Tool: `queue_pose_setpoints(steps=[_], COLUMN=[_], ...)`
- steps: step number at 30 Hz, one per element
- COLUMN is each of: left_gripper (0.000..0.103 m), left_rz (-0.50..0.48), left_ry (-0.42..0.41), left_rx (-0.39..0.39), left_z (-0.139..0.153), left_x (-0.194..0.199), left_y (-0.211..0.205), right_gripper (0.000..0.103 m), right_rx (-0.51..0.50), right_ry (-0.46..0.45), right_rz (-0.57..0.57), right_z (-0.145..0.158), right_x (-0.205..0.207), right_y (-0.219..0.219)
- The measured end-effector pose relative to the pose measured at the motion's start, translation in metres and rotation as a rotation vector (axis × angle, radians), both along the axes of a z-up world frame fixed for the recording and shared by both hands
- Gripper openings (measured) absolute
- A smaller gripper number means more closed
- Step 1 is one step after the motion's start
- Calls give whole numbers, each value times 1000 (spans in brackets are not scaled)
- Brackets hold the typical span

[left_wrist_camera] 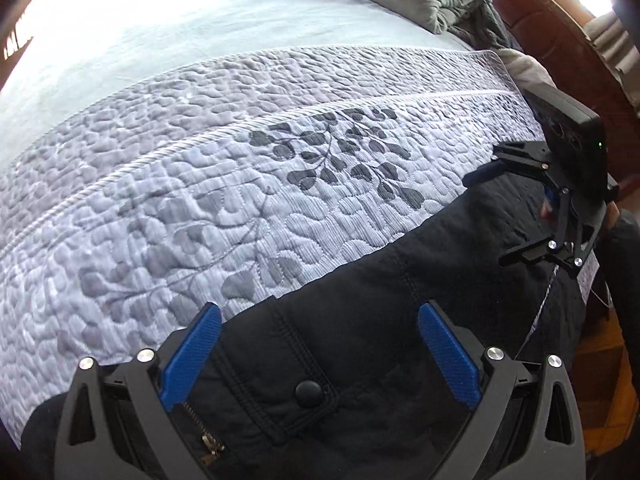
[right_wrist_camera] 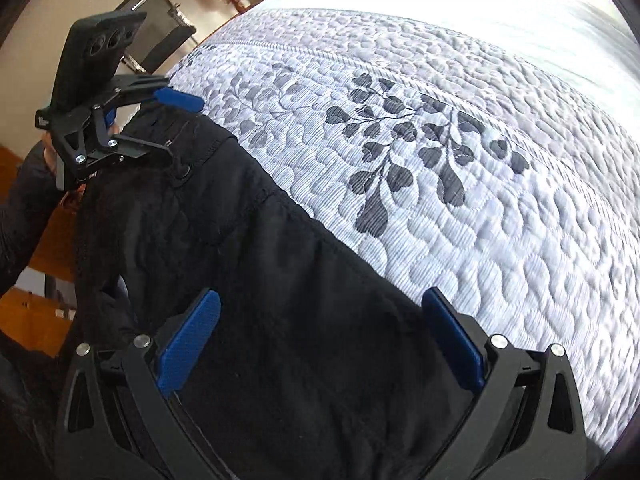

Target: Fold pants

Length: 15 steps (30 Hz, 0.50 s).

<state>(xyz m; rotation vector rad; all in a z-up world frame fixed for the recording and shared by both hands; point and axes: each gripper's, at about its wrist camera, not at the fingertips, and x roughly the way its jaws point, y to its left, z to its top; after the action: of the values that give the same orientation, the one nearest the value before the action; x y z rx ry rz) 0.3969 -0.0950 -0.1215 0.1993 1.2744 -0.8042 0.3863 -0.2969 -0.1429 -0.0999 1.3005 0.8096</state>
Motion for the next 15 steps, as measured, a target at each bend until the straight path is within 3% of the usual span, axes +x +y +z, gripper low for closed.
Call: queue_pose_setpoints(steps=[6,9,11,14,15], left_gripper=[99,99,99,99,99], left_rz=[-102,-178,-244,-326,-345], left_ry=[77,84,83,95,99], left_rx=[-24,-12,-2,17,21], left_z=[-27,-33,-35,-34,-35], left_x=[16,15,12,7,6], left_y=[-14,-21,-30,-40,-44], right_gripper=[100,99,91,51,30], right_rx=[26,8,-44,-53,-35], right_ry=[101,93,65,59,77], right_rz=[98,156,188,200,201], right_z=[-25,-28,-27,-21,-19], right_x=[20,21,19,18,17], right_y=[0,4,5,0,-3])
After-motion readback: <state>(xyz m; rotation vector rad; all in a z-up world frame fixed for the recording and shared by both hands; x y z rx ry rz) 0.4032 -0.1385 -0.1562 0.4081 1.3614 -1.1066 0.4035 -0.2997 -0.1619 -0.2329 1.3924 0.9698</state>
